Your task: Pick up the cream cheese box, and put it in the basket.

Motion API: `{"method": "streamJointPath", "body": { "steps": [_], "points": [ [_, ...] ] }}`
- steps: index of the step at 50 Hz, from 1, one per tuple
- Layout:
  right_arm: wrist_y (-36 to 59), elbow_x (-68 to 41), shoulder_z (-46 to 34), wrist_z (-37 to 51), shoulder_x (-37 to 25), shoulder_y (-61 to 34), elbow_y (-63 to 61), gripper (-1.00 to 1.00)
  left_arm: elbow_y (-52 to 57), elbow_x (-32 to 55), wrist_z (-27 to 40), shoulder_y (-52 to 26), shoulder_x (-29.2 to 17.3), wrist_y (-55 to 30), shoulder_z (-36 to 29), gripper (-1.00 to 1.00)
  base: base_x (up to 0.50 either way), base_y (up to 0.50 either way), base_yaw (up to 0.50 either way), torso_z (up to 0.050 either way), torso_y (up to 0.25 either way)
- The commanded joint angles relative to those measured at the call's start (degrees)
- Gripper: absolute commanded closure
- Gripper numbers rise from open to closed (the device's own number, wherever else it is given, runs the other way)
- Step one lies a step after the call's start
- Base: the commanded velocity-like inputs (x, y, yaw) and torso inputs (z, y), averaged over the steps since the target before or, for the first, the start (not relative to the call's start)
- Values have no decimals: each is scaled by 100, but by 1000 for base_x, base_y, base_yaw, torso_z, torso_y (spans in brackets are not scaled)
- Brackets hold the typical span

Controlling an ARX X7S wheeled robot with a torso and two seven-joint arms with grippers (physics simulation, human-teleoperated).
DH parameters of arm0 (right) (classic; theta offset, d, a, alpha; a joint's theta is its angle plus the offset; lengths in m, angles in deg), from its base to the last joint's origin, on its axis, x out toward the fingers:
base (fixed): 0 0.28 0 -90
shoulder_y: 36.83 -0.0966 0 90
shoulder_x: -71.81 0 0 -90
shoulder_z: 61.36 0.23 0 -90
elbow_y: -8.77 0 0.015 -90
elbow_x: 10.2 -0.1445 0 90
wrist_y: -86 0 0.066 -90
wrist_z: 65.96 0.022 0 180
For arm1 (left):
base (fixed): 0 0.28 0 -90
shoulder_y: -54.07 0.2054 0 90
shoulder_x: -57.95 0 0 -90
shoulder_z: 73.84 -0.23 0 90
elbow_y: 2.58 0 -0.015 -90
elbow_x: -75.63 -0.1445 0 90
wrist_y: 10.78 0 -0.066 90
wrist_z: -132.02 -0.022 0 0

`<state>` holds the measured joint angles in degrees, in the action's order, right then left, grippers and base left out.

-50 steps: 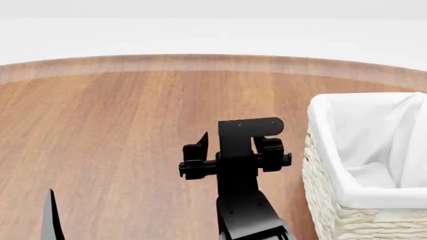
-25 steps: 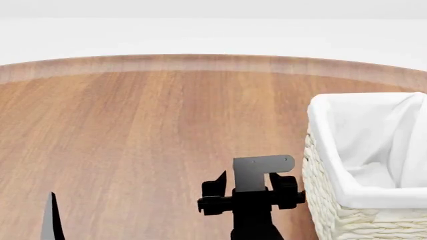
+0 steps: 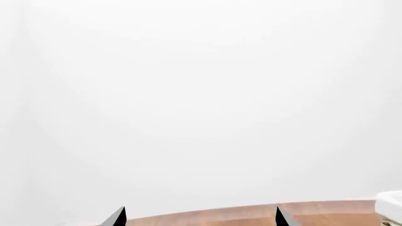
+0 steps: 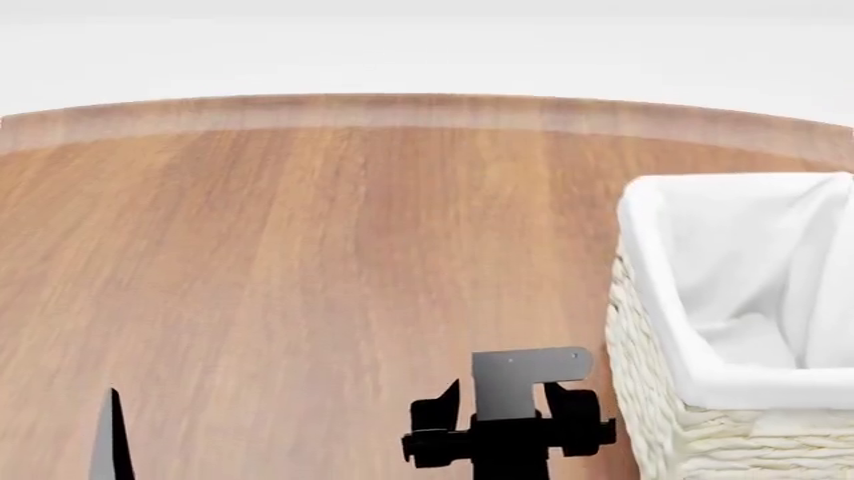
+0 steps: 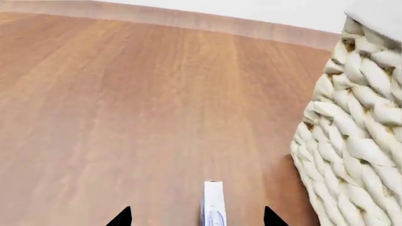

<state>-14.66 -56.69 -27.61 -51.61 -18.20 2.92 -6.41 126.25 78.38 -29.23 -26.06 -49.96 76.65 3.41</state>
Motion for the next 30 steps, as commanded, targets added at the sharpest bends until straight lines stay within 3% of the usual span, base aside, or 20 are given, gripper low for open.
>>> {"method": "streamJointPath", "body": {
  "steps": [1,13,19,20,30],
  "points": [
    [79,376,410,-35,-1,149,16,-100,-20,6,22,-8,-38,10,-32,-100,0,0,0,0,-195],
    [139,758,883,-91,-1,192,16,-100,-22,4,54,-20,-63,8,-72,-100,0,0,0,0,-192],
    [201,1112,1334,-88,-2,255,16,-100,-31,15,91,-22,-67,26,-61,-100,0,0,0,0,-37],
    [204,1196,1438,-104,-1,271,16,100,-33,11,94,-21,-69,22,-66,-100,0,0,0,0,0],
    [129,1119,1374,-162,-1,171,15,100,-76,33,108,-18,-96,81,-90,-100,0,0,0,0,0]
  ]
}}
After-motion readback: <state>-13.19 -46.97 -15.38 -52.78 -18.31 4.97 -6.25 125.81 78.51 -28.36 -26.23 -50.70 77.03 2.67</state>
